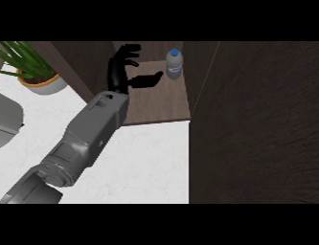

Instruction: Pick up the bottled water, place it into the cabinet and close the cabinet

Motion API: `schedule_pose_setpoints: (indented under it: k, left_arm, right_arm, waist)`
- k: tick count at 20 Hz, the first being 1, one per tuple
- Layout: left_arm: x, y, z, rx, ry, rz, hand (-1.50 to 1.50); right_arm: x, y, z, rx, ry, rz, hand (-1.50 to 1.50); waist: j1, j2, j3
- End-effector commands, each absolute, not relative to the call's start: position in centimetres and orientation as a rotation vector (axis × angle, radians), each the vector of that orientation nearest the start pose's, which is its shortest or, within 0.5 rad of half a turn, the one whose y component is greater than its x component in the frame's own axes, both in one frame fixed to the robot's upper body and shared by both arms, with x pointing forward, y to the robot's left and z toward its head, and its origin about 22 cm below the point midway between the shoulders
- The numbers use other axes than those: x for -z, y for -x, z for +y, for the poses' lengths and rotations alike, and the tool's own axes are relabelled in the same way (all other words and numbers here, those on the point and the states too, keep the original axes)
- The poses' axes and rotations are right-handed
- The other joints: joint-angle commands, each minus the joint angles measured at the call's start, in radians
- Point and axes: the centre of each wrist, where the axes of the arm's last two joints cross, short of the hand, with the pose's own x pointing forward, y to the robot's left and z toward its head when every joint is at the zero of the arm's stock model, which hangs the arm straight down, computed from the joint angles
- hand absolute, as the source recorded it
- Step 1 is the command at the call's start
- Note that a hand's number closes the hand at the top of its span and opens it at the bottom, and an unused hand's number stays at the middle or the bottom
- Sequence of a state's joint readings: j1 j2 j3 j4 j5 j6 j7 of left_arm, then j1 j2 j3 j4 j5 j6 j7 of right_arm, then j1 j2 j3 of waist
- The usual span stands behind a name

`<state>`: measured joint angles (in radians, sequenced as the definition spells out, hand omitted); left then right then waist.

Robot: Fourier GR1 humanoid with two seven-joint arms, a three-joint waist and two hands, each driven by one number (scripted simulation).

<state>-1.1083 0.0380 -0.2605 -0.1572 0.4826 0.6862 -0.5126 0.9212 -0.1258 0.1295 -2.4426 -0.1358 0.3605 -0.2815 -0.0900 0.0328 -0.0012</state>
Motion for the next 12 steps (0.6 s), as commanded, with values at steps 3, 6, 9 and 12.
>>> schedule_pose_setpoints:
  k: [3, 6, 9, 12]
  left_arm:
    - [-2.6, -43.3, 13.3, 0.034, -0.606, -1.718, -1.5]
    - [-3.1, -43.3, 11.5, 0.024, -0.598, -1.707, -1.5]
    - [-4.5, -44.1, 12.1, 0.066, -0.492, -1.725, -1.5]
    - [-5.9, -44.4, 11.1, 0.008, -0.322, -1.825, -1.5]
  right_arm:
    - [-10.6, -3.9, -25.7, -0.123, -0.233, -1.873, -1.5]
    - [-11.8, -3.5, -25.1, -0.133, -0.249, -1.873, -1.5]
    - [-10.7, -3.9, -25.6, -0.119, -0.248, -1.879, -1.5]
    - [-10.9, -3.6, -25.4, -0.128, -0.25, -1.848, -1.5]
  waist:
    - [-0.017, 0.007, 0.0]
    - [-0.014, 0.0, -0.001]
    - [-0.027, 0.007, 0.0]
    - [-0.001, -0.001, -0.002]
